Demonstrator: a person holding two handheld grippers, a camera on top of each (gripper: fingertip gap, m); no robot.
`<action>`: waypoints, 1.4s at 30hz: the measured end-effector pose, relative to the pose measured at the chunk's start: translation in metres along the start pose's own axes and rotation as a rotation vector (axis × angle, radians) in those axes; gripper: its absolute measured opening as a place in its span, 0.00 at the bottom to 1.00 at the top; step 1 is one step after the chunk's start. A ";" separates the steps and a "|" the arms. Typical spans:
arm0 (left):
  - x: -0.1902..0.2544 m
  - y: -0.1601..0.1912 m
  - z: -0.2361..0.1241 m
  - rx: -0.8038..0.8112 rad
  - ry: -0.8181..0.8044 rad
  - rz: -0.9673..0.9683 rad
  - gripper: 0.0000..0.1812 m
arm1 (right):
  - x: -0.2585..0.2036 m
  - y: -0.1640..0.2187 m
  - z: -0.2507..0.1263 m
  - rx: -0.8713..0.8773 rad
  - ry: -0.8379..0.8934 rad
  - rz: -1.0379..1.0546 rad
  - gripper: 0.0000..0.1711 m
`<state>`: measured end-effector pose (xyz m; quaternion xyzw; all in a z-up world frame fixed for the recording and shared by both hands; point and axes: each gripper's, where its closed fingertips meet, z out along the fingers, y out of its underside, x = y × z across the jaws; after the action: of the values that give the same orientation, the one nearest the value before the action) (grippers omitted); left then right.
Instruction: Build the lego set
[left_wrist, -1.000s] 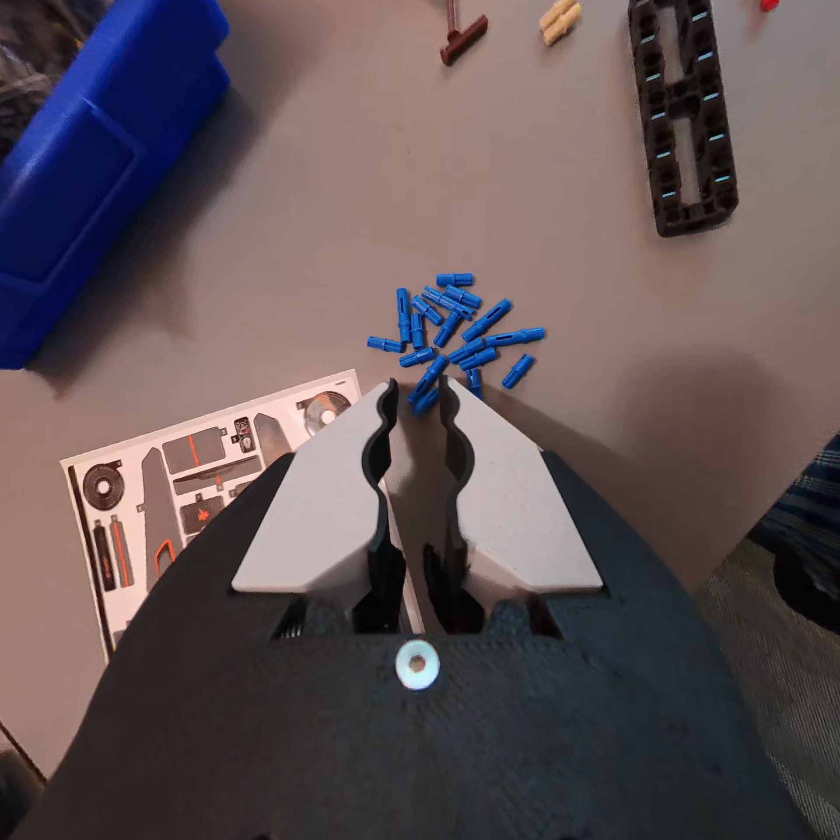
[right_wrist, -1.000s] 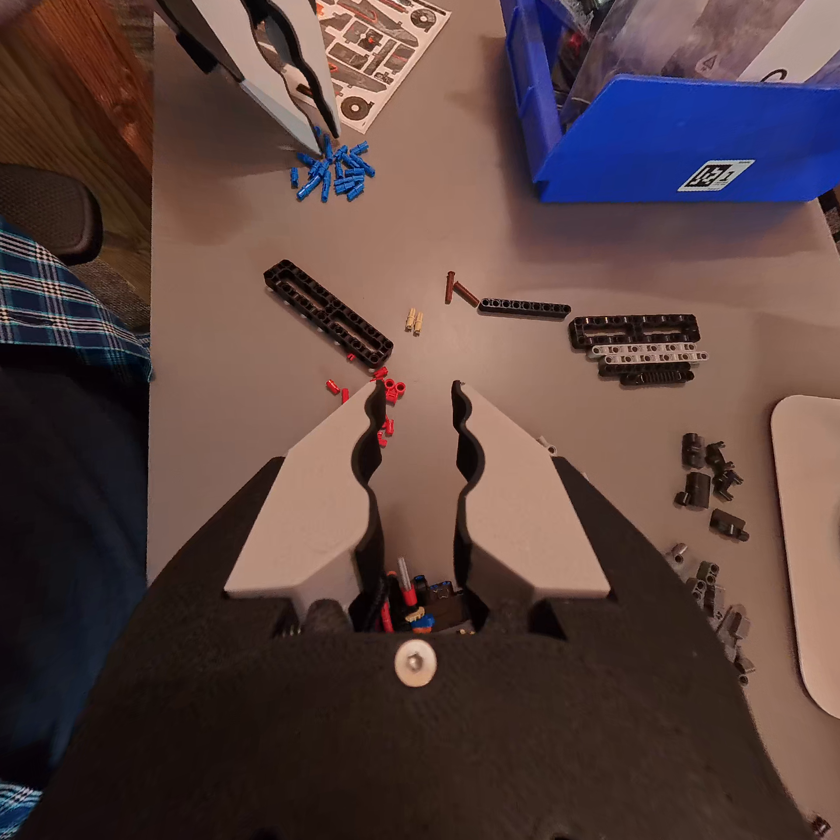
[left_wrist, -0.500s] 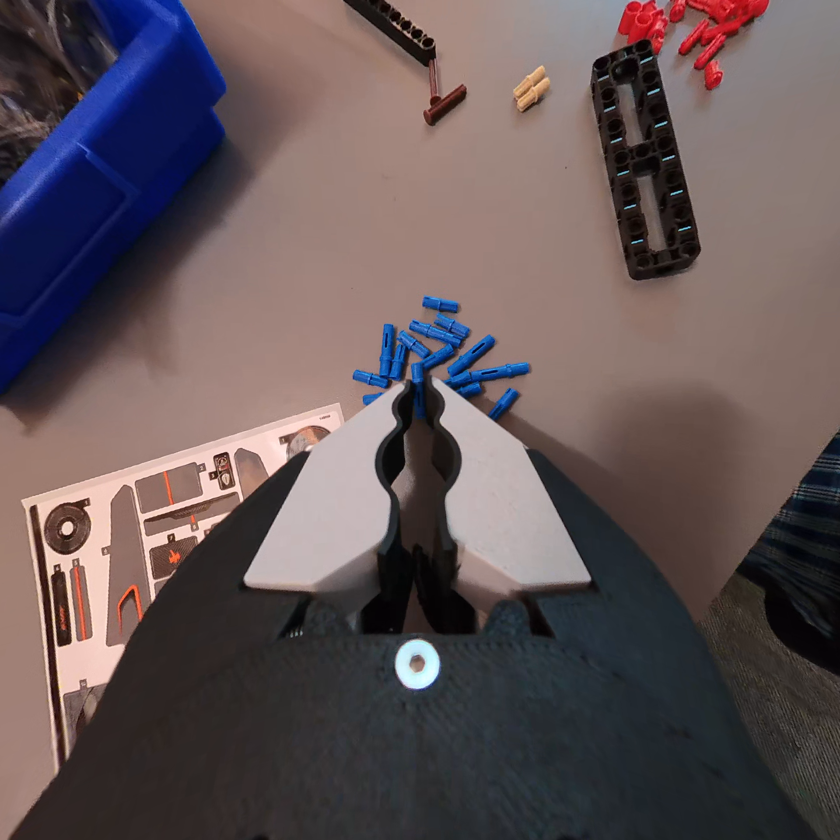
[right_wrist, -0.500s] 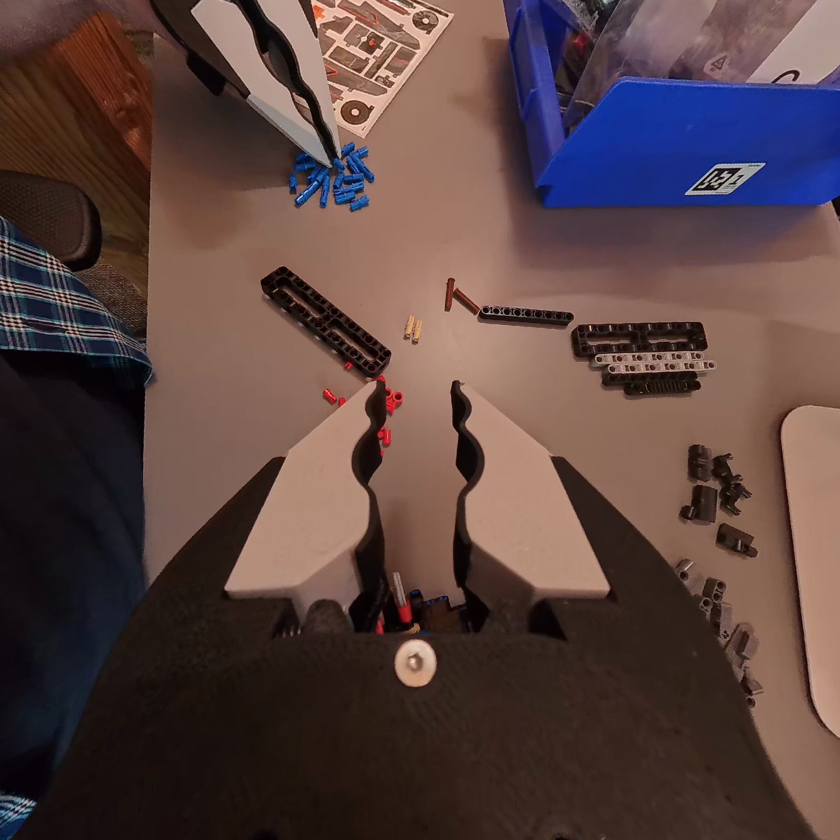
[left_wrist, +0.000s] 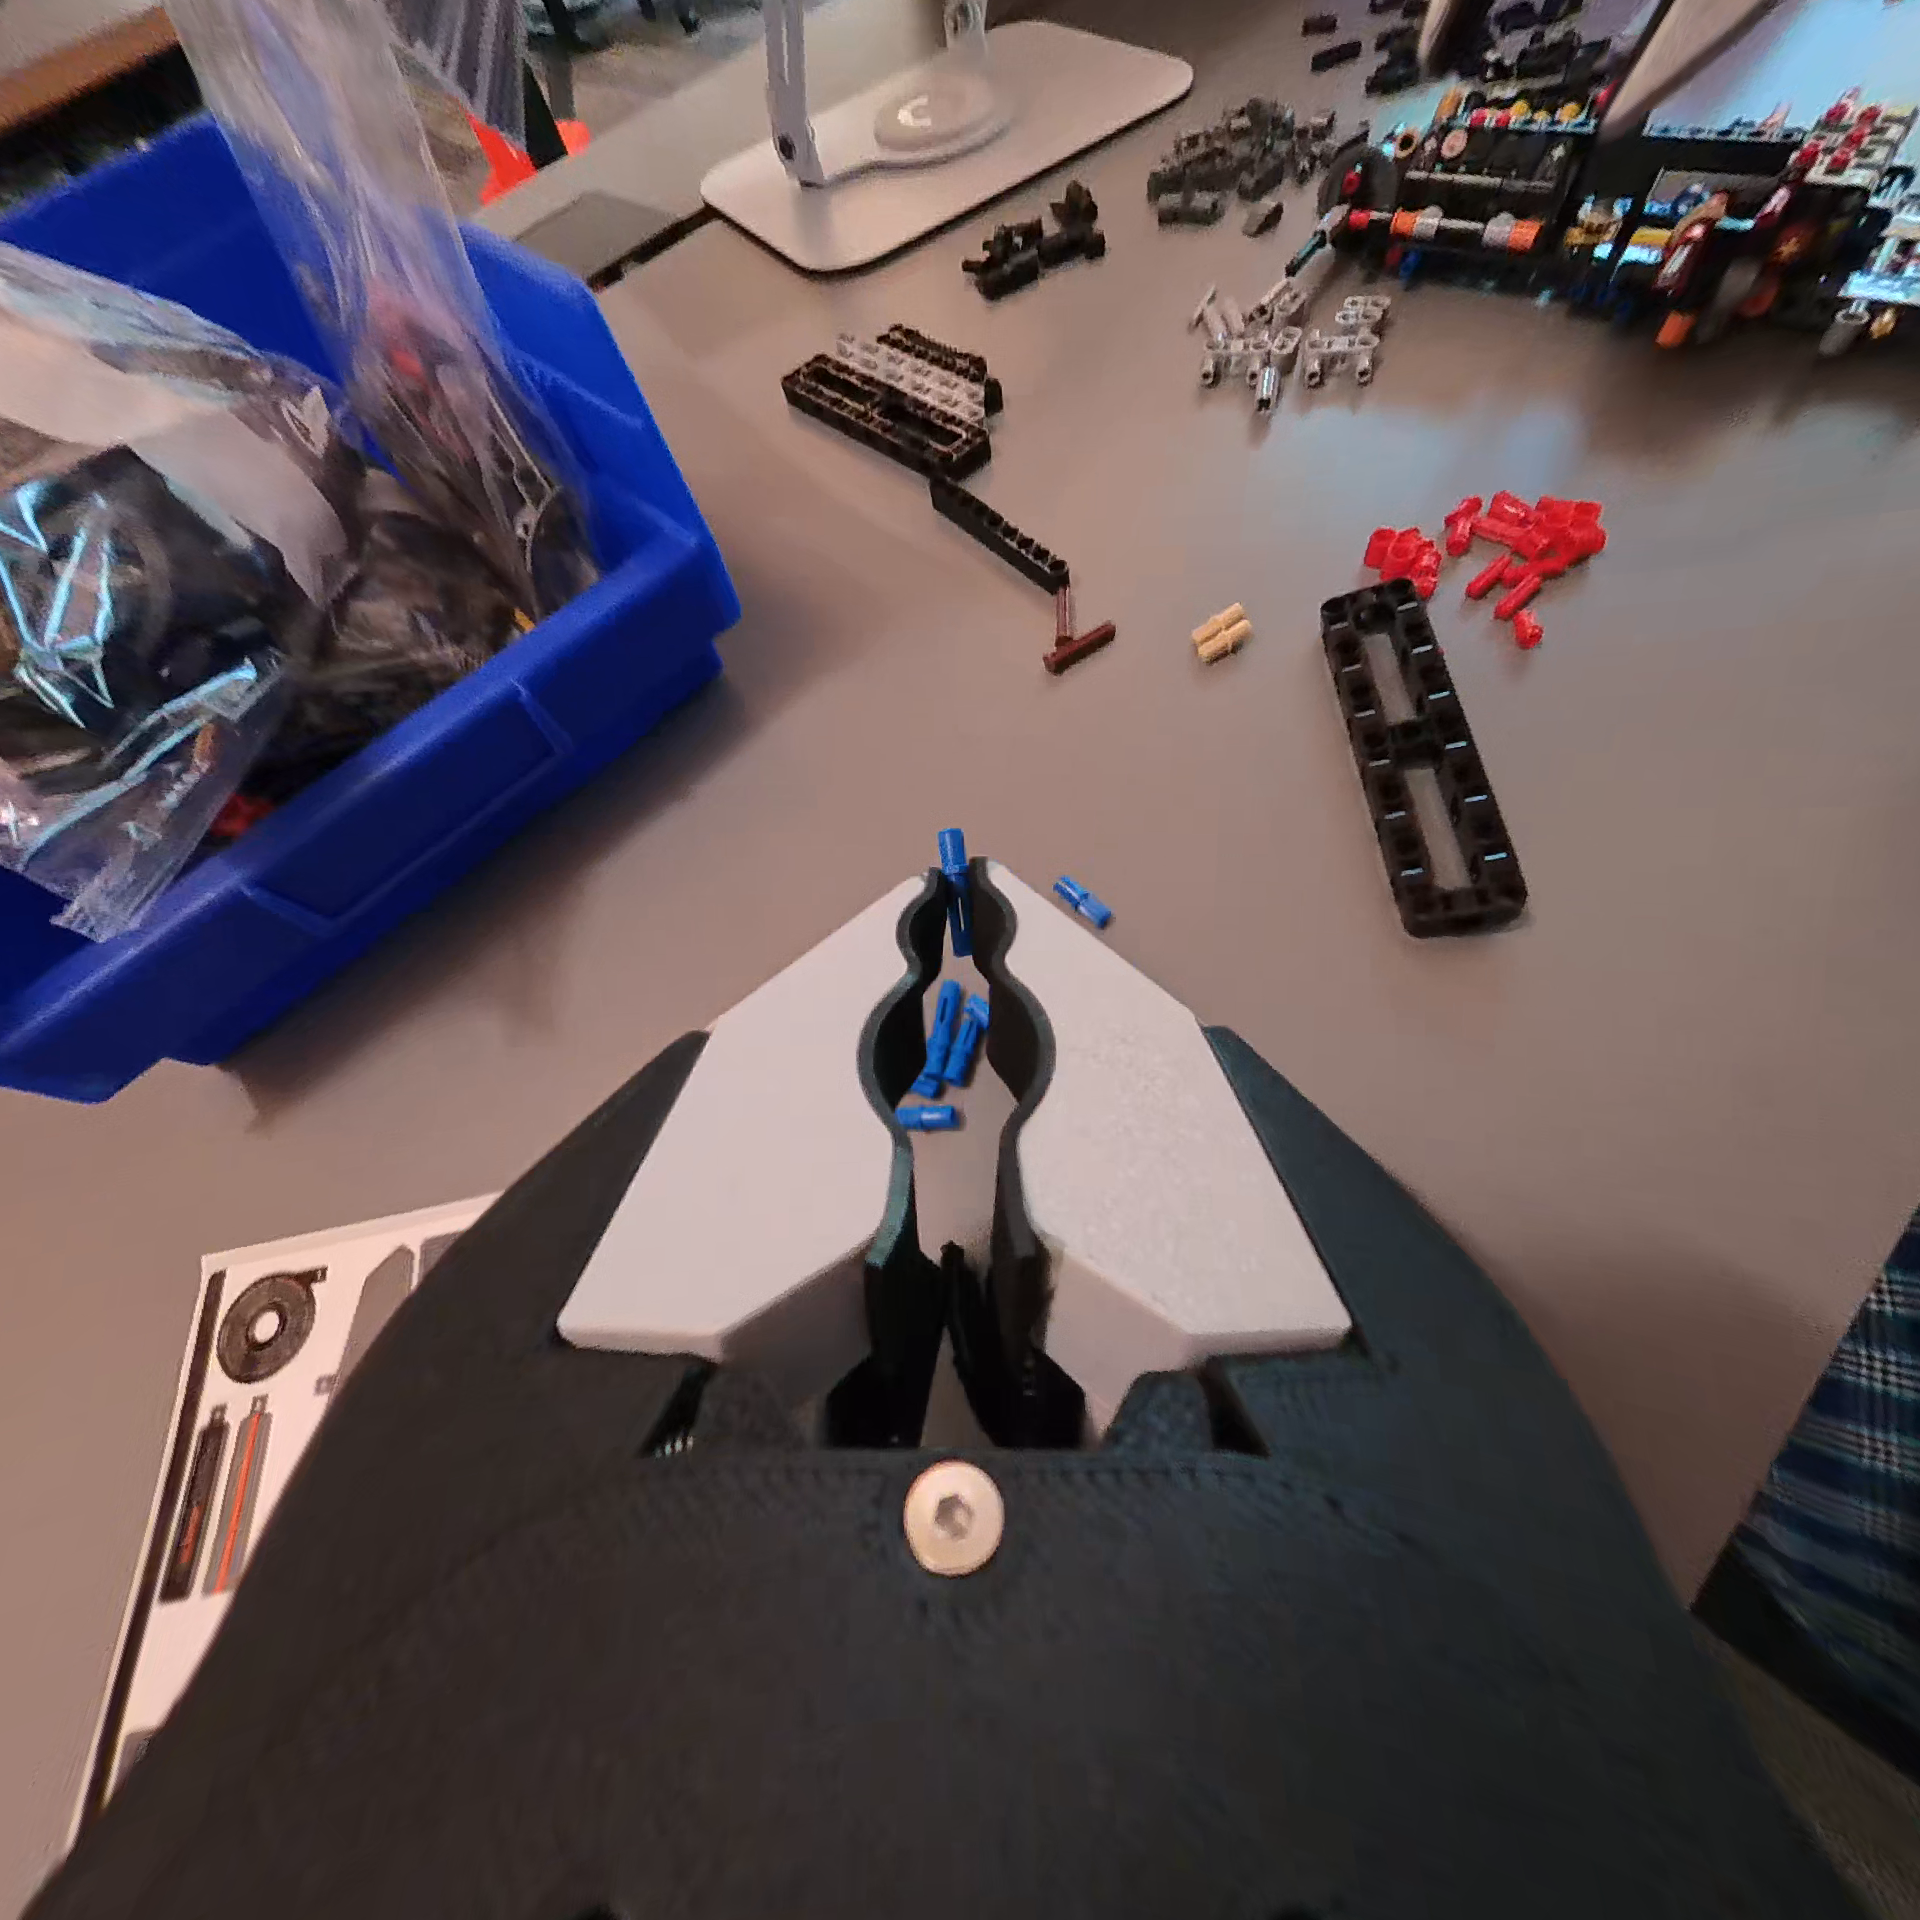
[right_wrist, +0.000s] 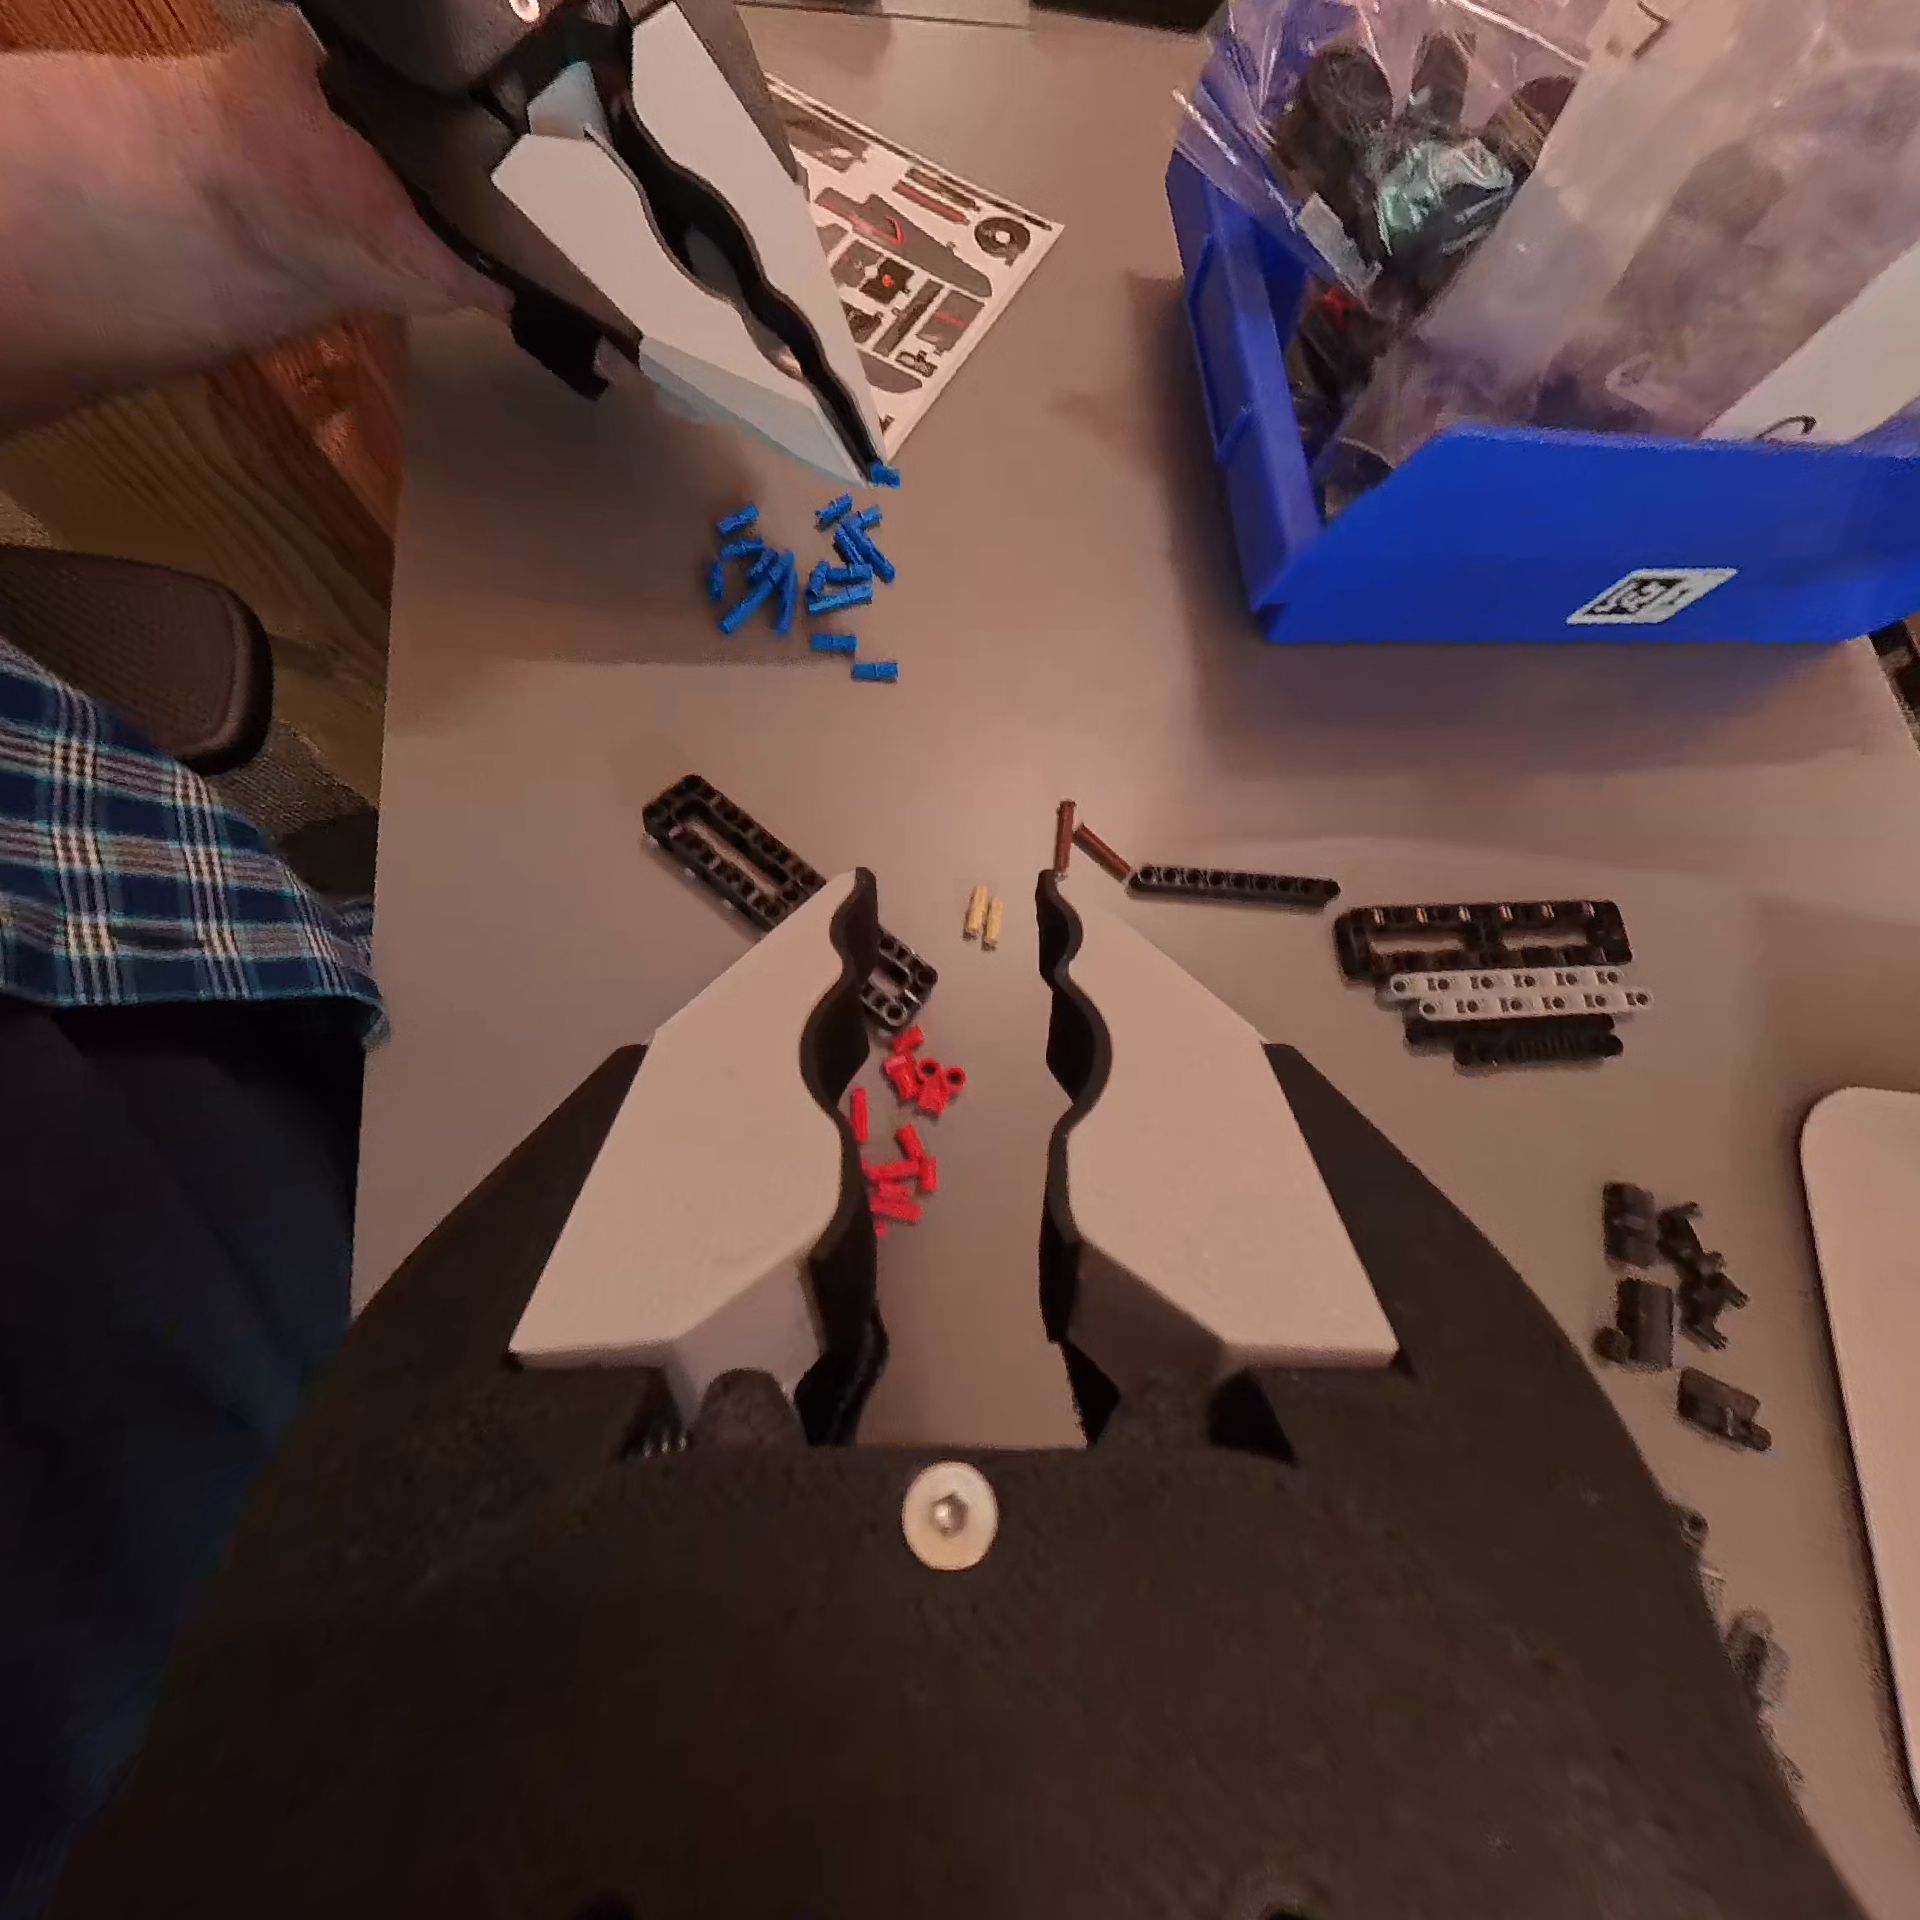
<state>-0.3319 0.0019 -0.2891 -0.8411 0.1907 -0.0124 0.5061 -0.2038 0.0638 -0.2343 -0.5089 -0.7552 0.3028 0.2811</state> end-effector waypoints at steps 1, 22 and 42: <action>0.002 -0.004 0.000 0.020 0.005 0.000 0.01 | -0.003 -0.004 0.004 0.008 0.000 0.001 0.16; 0.051 -0.090 -0.004 0.365 0.139 -0.026 0.01 | -0.028 -0.059 0.035 0.204 -0.028 -0.027 0.15; 0.054 -0.106 -0.009 0.458 0.180 -0.153 0.01 | -0.024 -0.057 0.022 0.219 0.091 -0.103 0.18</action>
<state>-0.2507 0.0205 -0.2037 -0.7119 0.1632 -0.1682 0.6620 -0.2463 0.0204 -0.2097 -0.4490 -0.7291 0.3452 0.3843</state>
